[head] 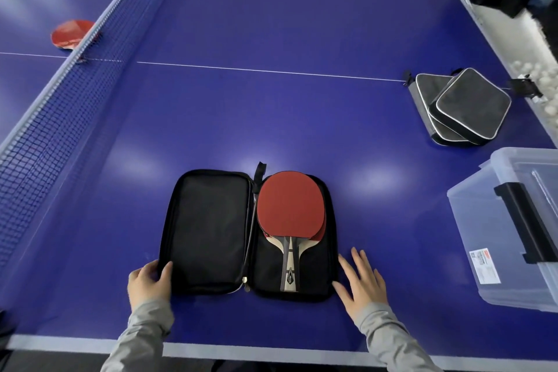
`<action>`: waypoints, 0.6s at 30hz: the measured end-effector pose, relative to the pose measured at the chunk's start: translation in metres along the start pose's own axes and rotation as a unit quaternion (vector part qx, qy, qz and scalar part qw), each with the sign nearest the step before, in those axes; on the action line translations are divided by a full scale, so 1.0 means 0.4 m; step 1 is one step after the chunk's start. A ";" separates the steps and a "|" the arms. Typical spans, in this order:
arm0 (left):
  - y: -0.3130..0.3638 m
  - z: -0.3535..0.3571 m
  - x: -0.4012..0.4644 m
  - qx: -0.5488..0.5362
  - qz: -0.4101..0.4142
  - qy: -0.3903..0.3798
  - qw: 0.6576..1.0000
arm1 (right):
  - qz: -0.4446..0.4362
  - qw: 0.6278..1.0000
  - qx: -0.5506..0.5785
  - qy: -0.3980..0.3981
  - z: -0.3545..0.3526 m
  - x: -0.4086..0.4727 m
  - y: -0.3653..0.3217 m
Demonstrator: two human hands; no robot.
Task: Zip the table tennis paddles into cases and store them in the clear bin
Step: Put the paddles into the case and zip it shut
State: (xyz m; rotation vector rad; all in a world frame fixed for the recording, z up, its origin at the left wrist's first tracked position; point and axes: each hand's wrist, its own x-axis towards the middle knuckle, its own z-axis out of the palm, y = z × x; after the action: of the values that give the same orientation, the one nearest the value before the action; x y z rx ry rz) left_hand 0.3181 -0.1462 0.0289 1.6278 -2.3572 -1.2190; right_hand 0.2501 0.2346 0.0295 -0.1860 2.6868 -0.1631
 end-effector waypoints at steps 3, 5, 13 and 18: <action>0.013 -0.021 0.001 -0.062 -0.014 -0.016 0.998 | 0.007 1.000 -0.012 -0.006 -0.006 0.000 -0.002; 0.027 -0.044 -0.018 -0.113 0.003 -0.016 0.993 | 0.009 1.000 -0.007 -0.010 -0.009 0.000 -0.004; 0.181 -0.050 -0.272 -0.232 0.220 -0.037 0.947 | 0.009 0.996 0.088 0.023 -0.089 -0.008 -0.035; 0.240 0.025 -0.395 -0.153 0.378 -0.099 0.908 | -0.067 0.931 0.296 0.201 -0.214 0.003 -0.148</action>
State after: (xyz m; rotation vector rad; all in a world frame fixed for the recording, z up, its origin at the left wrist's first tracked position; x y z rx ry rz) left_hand 0.3103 0.0005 0.1414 0.4207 -2.3539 -1.4737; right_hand 0.2179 0.1833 0.1140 -0.1572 2.8670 -1.1454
